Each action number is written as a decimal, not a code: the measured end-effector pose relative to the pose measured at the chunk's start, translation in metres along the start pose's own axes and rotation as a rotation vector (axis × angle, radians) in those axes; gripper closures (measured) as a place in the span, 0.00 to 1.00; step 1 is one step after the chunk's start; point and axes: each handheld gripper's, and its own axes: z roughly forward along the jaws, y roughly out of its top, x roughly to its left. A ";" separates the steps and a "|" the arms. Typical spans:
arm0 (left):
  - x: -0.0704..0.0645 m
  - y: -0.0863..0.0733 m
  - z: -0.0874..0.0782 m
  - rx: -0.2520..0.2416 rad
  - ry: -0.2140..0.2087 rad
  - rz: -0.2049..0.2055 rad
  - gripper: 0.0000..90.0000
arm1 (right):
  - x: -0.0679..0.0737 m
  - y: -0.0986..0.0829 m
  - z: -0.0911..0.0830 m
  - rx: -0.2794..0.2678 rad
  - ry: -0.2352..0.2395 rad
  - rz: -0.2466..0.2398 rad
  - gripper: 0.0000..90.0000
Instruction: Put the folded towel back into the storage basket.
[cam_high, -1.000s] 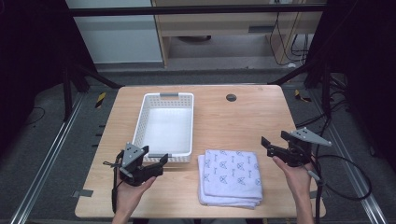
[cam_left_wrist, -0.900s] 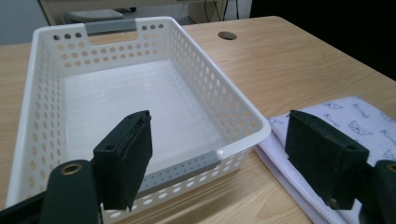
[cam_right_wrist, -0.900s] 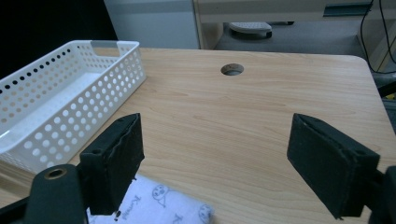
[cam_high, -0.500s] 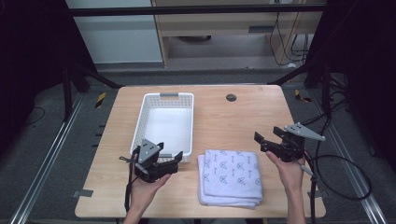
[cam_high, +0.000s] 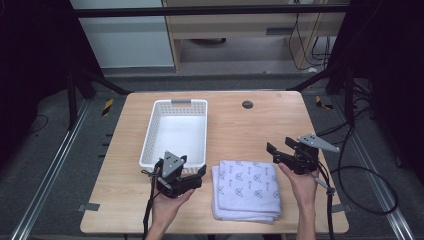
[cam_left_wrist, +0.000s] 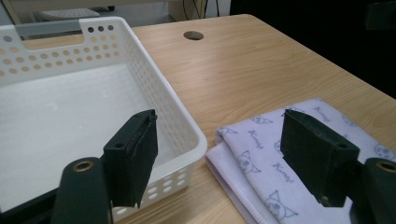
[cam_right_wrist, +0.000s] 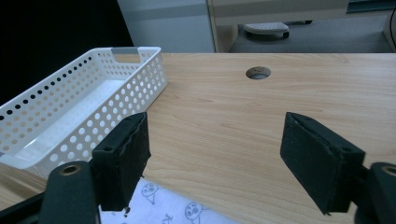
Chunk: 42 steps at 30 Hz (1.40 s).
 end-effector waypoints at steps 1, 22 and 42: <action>-0.002 -0.001 0.001 0.001 -0.002 -0.003 0.31 | 0.000 -0.002 0.000 0.003 0.003 0.002 0.28; -0.021 -0.040 0.021 0.096 -0.044 -0.001 0.37 | -0.006 -0.039 0.023 0.141 -0.005 -0.005 0.32; -0.041 -0.071 0.050 0.205 -0.077 0.012 0.33 | -0.011 -0.067 0.035 0.237 -0.019 -0.009 0.38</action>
